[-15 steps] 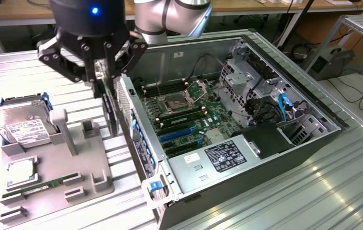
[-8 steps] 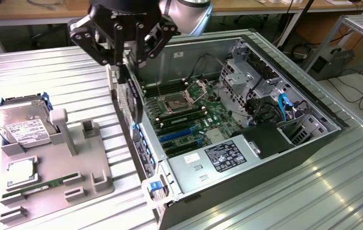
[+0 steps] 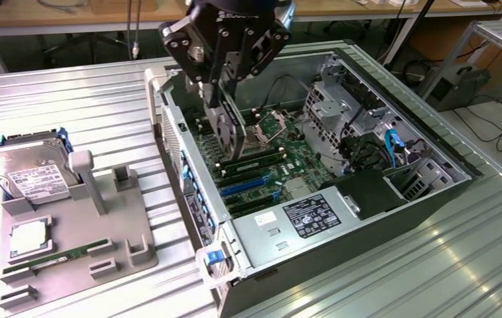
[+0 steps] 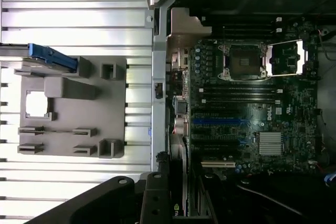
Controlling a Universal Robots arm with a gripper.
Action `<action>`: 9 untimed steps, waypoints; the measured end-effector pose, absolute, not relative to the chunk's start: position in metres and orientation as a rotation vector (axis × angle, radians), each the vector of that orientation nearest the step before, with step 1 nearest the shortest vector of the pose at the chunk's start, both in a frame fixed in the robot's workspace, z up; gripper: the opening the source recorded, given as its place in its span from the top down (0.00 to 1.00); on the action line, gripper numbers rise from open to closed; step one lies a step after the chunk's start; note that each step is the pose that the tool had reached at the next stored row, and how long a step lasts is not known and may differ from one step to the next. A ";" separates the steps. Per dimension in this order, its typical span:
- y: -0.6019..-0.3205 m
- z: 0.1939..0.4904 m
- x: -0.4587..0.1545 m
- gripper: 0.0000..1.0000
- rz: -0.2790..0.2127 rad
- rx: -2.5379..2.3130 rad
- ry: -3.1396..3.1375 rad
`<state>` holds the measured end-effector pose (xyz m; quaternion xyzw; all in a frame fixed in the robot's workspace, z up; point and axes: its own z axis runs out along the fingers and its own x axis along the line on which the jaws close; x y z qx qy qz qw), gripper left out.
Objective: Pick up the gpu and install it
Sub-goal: 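Pick up the gpu and move the gpu toward the slot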
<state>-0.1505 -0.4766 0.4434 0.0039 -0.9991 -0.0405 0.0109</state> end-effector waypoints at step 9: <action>-0.470 0.423 -0.103 0.74 -0.116 0.012 -3.117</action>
